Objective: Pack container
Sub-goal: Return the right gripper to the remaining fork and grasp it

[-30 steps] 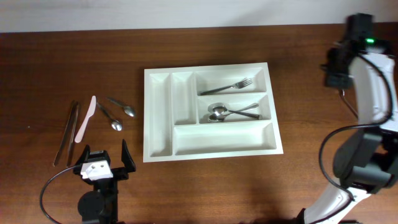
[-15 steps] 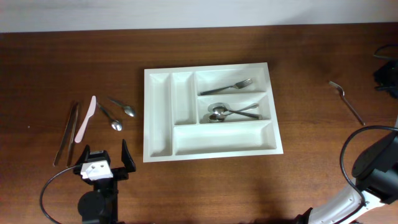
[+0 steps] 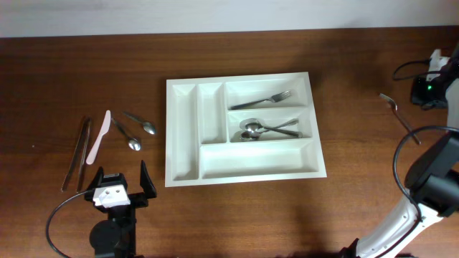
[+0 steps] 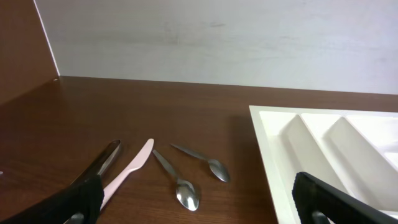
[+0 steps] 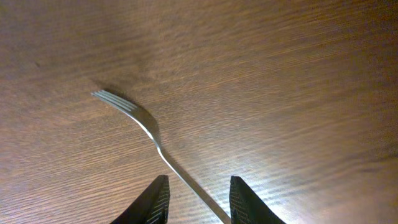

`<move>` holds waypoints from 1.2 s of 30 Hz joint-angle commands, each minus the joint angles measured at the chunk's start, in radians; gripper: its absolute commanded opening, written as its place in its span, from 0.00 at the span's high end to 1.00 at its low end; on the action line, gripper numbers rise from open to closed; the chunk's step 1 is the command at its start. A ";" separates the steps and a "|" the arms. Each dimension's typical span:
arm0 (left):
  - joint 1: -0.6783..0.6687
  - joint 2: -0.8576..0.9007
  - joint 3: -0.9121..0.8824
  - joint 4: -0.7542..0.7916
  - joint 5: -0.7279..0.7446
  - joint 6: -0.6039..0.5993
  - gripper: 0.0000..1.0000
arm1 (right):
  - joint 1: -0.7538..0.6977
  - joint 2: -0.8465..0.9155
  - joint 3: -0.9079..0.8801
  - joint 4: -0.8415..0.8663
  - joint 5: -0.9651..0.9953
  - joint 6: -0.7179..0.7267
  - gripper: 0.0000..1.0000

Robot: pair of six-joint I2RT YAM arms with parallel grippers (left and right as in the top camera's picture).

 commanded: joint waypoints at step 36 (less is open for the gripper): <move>0.005 -0.009 -0.006 0.004 0.011 0.012 0.01 | 0.045 0.191 0.007 0.007 -0.113 0.055 0.96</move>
